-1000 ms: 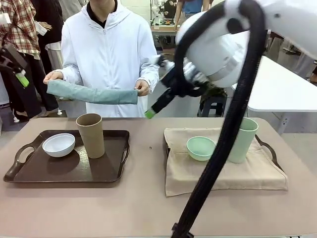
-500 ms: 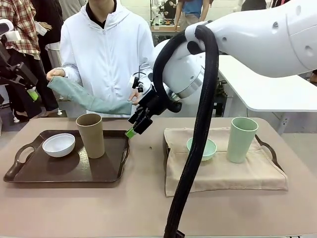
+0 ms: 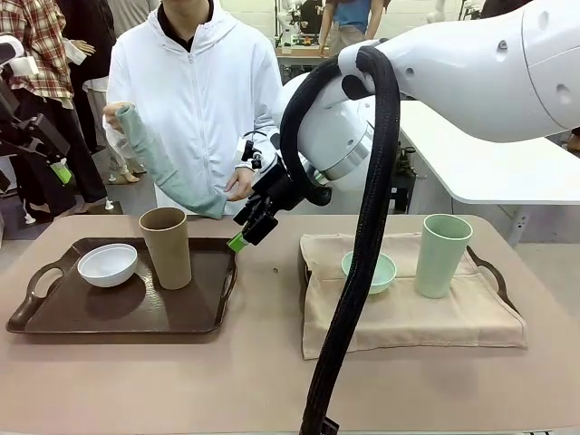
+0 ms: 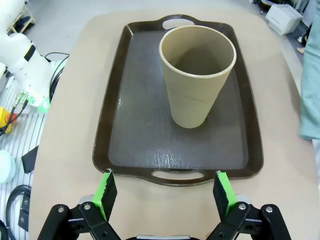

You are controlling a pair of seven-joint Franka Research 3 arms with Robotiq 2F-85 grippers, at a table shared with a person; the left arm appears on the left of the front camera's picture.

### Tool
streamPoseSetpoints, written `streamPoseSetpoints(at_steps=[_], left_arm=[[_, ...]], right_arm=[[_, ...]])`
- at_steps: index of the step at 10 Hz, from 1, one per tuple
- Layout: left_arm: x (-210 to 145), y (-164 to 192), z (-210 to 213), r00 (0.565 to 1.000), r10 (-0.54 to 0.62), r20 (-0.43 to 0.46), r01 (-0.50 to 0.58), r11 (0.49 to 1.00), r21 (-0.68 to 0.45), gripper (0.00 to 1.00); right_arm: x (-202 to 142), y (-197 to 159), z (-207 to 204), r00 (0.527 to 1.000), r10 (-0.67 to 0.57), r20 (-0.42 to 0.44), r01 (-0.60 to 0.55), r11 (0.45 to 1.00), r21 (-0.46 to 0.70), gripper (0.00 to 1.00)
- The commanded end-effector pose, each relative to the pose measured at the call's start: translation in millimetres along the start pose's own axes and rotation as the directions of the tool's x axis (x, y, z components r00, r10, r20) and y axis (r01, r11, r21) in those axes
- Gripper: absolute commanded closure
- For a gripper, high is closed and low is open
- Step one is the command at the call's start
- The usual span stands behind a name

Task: Set up a tray with a mat and arrange the tableware.
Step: Pick up the Picnic Bowl and Reusable plastic cup from the Handle tray in front of the human's position and hold them in the air.

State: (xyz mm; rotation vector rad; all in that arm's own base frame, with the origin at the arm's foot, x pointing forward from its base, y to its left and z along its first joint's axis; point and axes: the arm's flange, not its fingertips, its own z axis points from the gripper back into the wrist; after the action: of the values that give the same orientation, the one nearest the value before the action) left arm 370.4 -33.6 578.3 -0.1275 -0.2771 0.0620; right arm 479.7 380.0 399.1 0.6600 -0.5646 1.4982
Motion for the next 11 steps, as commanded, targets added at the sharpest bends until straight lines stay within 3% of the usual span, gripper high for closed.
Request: streamPoseSetpoints(at_steps=[1, 3, 5, 11], left_arm=[[9, 1, -10, 1.0, 0.014, -0.003, -0.014, 1.0, 0.019, 0.0], [16, 18, -24, 0.999, 0.041, -0.011, -0.041, 0.999, 0.014, 0.0], [15, 37, -42, 0.999, 0.052, -0.014, -0.052, 0.998, -0.017, 0.0], [36, 49, -108, 0.999, 0.039, -0.016, -0.04, 0.999, -0.017, 0.0]], right_arm=[[-7, -6, -8, 0.995, 0.065, 0.073, -0.065, 0.998, -0.008, 0.0], [-14, -17, -24, 0.976, 0.134, 0.17, -0.131, 0.991, -0.029, 0.0], [-14, -24, -43, 0.971, 0.158, 0.177, -0.15, 0.987, -0.058, 0.0], [-5, -34, -106, 0.972, 0.151, 0.18, -0.153, 0.988, -0.003, 0.0]])
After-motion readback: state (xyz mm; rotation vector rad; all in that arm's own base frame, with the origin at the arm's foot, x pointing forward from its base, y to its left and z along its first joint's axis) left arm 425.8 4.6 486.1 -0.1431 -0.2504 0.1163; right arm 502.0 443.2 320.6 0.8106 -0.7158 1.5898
